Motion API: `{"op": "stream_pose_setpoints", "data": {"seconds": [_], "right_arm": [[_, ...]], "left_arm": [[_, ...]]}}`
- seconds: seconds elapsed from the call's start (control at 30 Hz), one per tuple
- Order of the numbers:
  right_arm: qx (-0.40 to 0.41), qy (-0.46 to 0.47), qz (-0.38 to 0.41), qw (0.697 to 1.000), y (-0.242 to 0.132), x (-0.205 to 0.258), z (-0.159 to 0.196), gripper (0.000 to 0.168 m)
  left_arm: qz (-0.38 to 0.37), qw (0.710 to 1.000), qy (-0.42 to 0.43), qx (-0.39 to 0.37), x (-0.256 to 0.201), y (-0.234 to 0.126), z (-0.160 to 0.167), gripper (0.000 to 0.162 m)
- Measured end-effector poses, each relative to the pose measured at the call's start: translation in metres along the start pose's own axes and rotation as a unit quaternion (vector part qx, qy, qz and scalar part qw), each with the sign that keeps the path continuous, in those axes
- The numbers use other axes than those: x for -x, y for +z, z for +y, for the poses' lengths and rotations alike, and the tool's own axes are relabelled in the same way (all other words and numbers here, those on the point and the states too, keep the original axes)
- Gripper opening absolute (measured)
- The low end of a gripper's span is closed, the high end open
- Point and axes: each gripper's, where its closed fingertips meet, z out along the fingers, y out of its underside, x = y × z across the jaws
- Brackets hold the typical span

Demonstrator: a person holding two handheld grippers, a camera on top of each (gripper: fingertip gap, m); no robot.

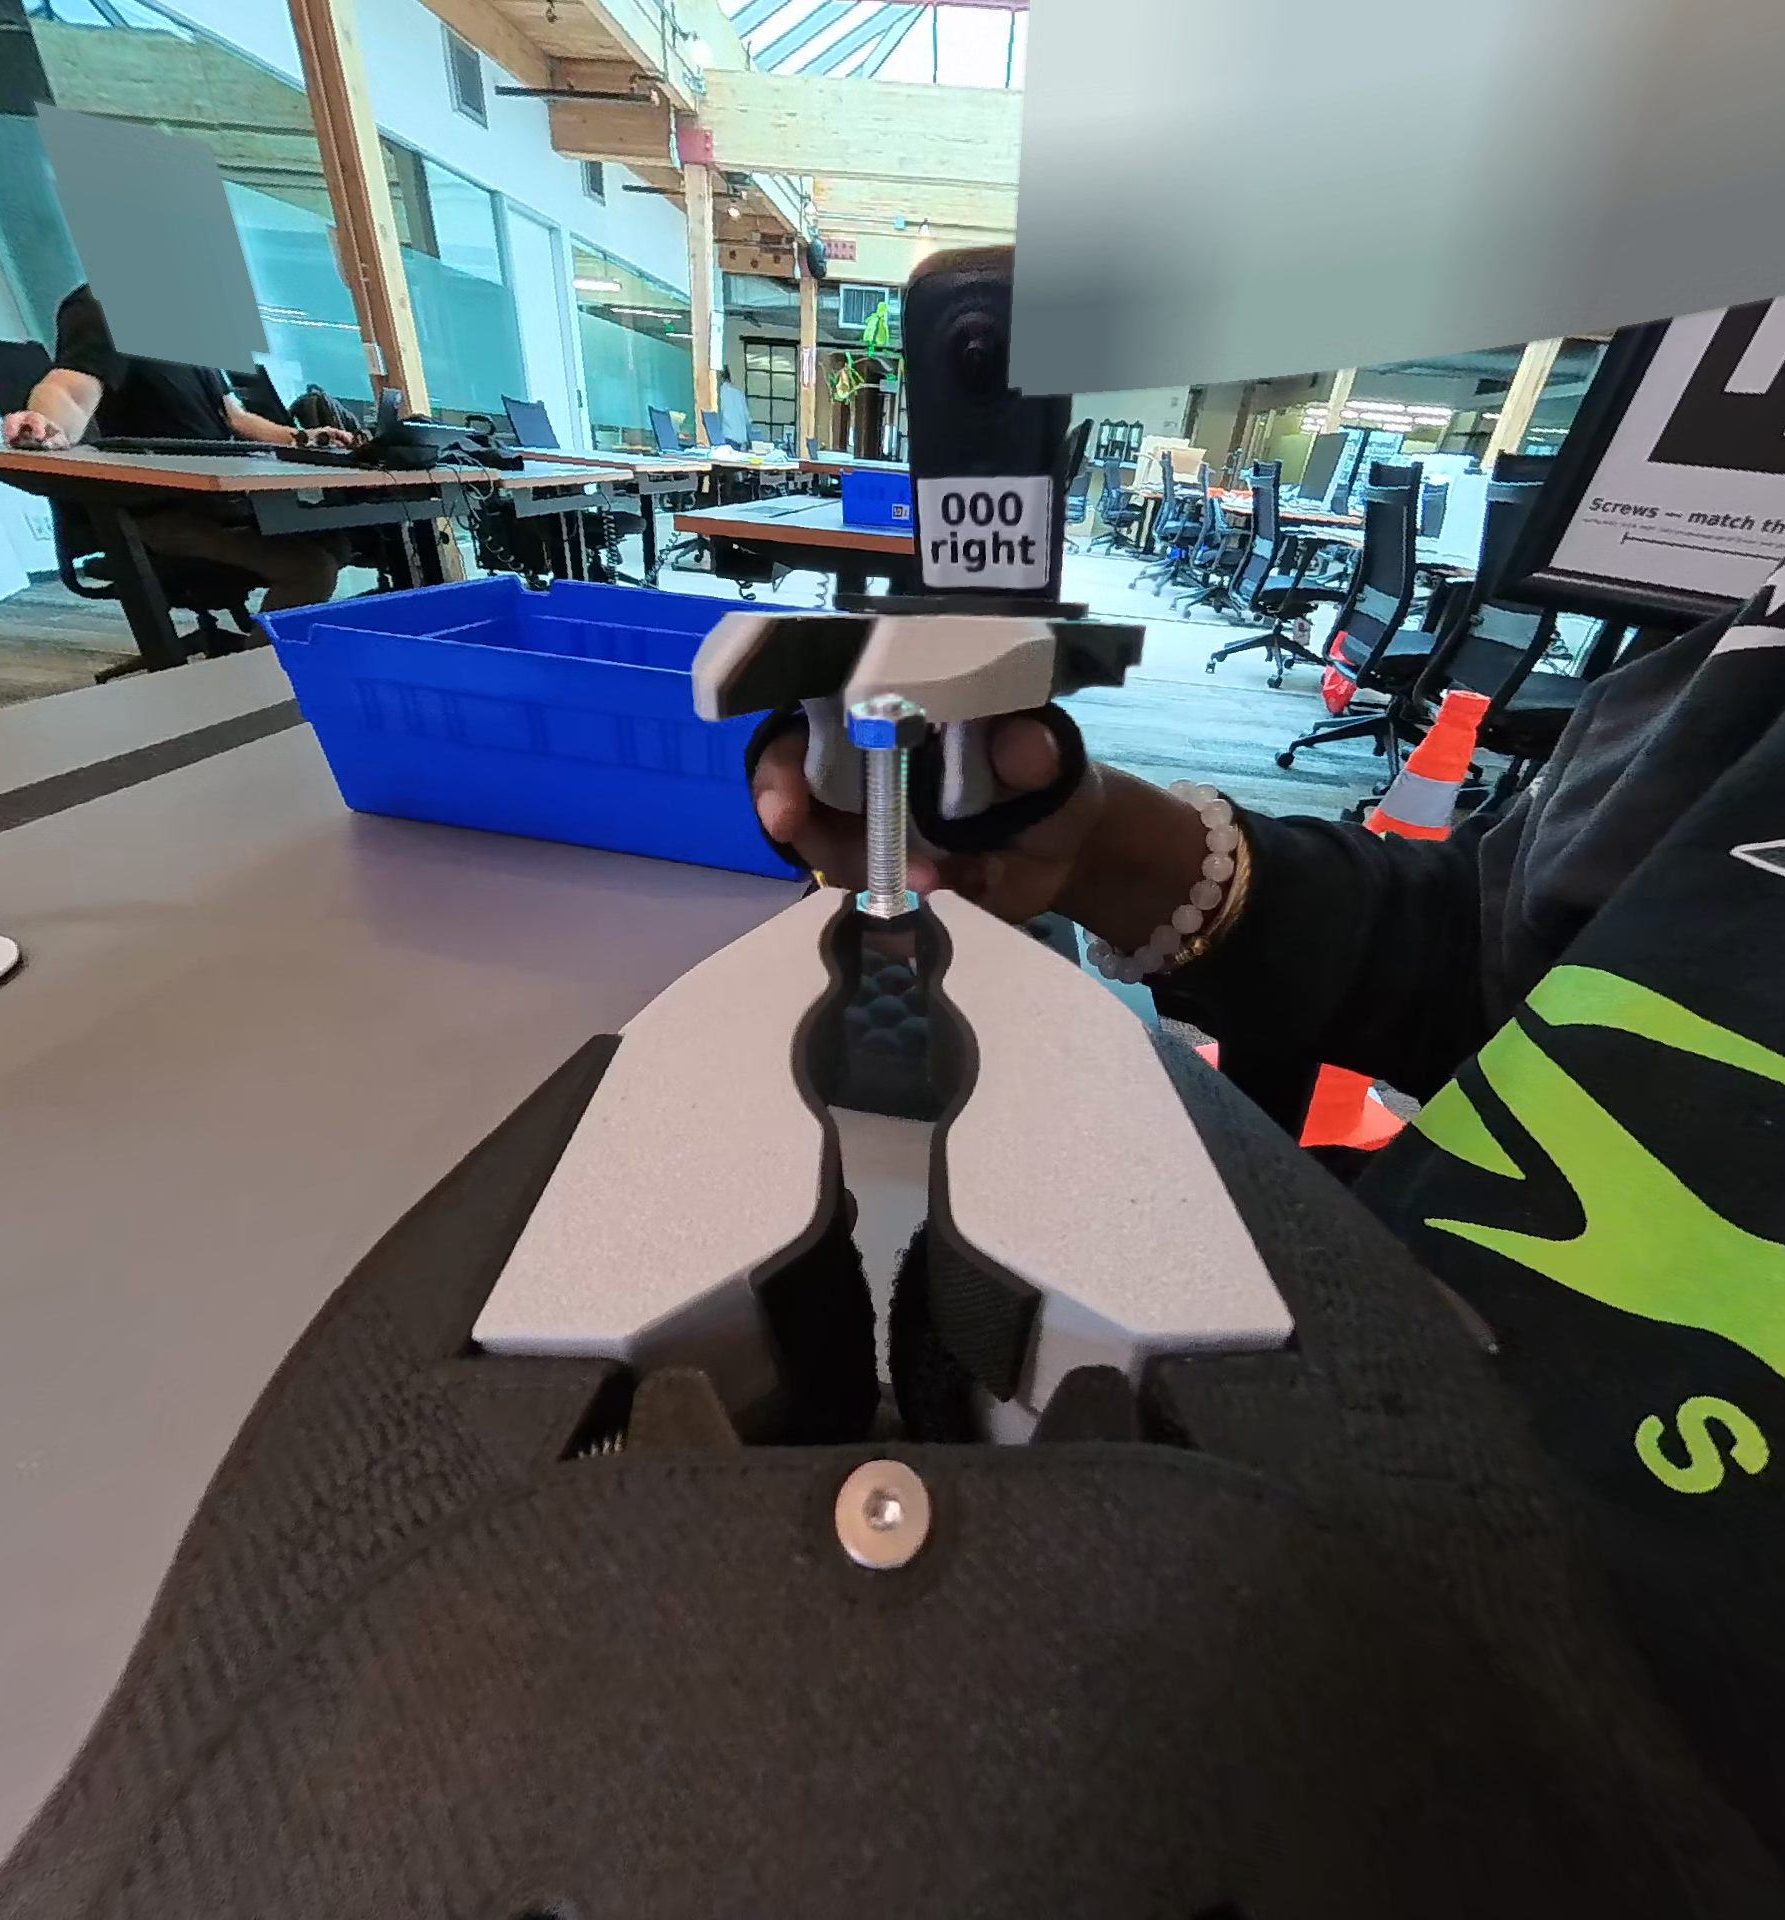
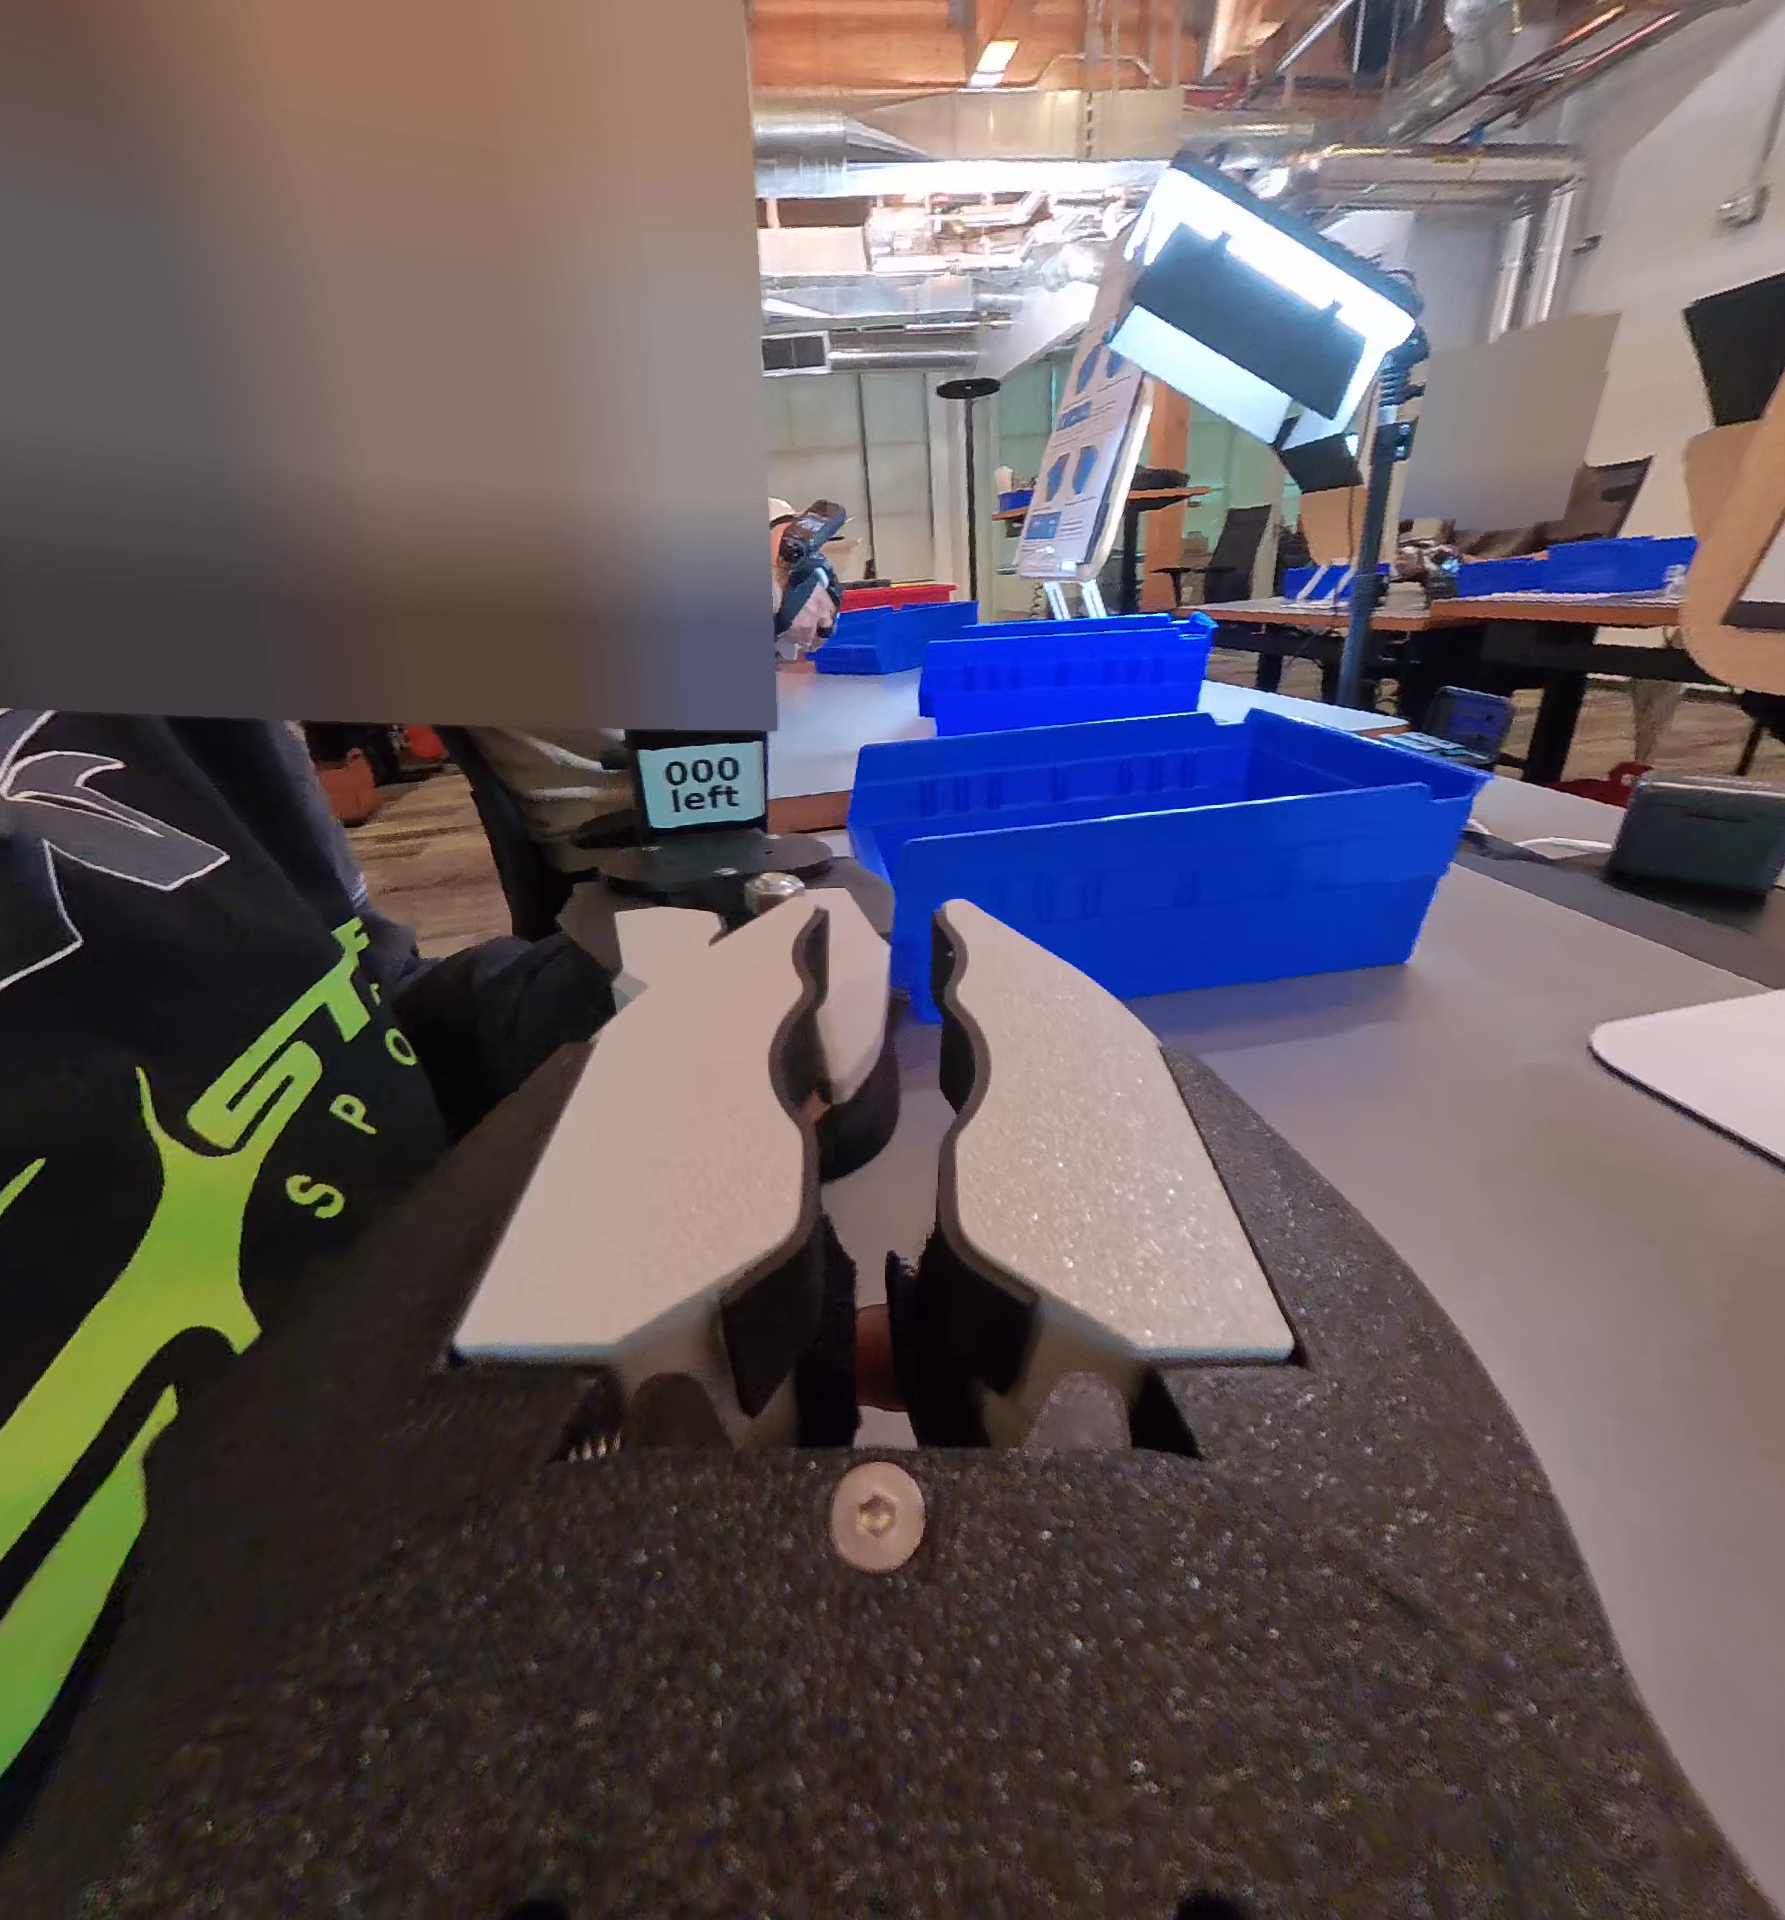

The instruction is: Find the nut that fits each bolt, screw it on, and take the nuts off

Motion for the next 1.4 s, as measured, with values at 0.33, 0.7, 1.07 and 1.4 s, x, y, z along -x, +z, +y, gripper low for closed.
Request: {"op": "stream_pose_setpoints", "data": {"seconds": [0.33,0.7,1.07,1.4], "right_arm": [[0.000,0.004,-0.037,0.999,0.012,0.014,0.000,0.028],[0.005,-0.003,-0.008,1.000,0.003,0.002,0.000,0.021],[0.005,-0.004,-0.038,0.999,0.014,0.016,0.000,0.029],[0.009,-0.005,-0.028,1.000,0.013,0.012,0.002,0.029]], "left_arm": [[-0.005,1.000,0.002,0.006,0.001,0.001,0.002,0.010],[0.003,1.000,0.003,0.001,-0.001,0.000,0.000,0.010],[-0.003,1.000,0.005,0.007,0.001,0.001,0.002,0.010],[-0.002,1.000,0.005,0.005,0.000,0.000,0.001,0.010]]}}
